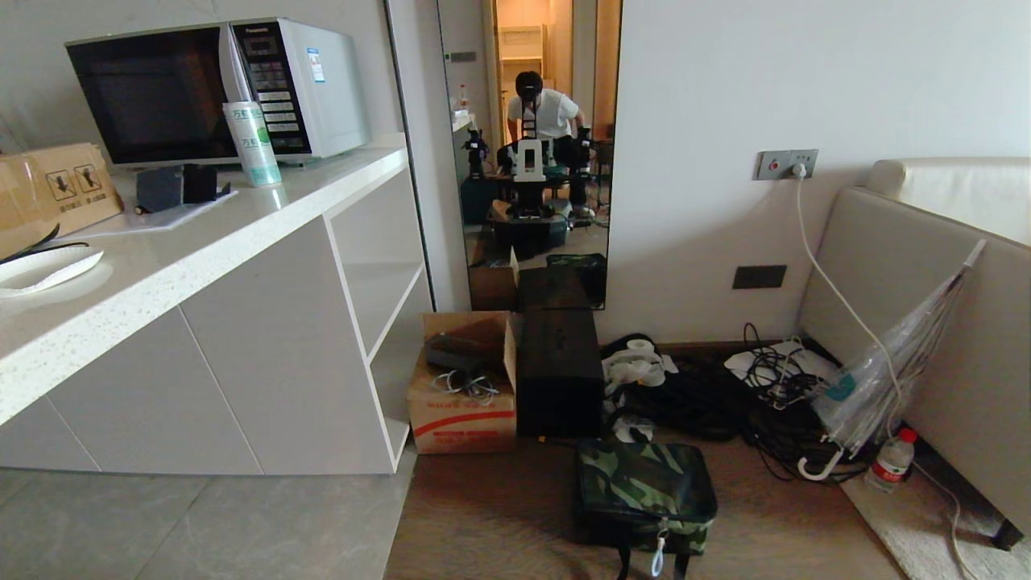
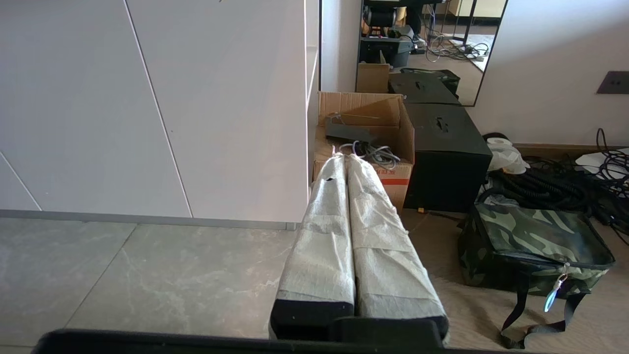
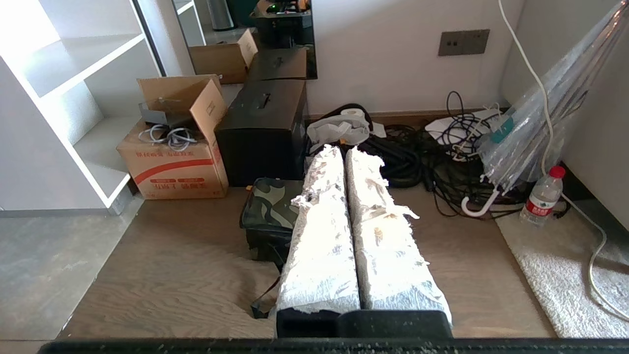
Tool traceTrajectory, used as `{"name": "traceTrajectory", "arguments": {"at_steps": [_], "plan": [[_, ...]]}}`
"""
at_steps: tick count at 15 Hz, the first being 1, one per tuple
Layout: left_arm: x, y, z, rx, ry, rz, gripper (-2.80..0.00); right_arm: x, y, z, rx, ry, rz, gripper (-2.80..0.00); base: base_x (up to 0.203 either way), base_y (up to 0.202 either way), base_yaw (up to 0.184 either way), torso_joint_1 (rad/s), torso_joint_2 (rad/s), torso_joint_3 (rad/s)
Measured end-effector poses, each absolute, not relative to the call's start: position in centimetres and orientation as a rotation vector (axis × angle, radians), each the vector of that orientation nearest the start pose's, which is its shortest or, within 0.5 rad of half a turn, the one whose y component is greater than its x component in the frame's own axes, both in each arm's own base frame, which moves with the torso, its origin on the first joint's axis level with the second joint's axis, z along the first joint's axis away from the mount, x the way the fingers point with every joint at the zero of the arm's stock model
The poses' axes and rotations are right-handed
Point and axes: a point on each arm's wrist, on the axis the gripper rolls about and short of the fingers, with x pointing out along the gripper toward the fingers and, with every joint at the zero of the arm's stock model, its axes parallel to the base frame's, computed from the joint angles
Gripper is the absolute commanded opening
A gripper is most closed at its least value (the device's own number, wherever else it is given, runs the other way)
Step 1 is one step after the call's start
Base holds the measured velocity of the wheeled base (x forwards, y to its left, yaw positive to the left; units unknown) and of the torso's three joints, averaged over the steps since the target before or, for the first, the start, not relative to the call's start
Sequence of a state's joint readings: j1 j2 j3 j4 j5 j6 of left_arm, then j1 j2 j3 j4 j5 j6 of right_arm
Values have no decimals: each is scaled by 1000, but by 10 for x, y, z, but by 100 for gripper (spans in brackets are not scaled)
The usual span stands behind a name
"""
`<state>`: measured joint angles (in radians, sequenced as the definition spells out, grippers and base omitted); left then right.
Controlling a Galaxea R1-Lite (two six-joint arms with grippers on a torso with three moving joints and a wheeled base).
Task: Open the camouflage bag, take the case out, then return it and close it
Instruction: Open the top of the storage box
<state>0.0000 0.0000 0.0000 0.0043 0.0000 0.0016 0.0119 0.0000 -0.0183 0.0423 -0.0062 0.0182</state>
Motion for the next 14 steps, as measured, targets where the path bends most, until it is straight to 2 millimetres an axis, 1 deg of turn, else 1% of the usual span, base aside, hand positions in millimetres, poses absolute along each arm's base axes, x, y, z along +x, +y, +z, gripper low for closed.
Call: {"name": "traceTrajectory", "arguments": {"at_steps": [14], "plan": [[-23,0,75,1,4,0,-280,-24,0,76,18,25,5,-280,0,0,0,0,0,0]]}}
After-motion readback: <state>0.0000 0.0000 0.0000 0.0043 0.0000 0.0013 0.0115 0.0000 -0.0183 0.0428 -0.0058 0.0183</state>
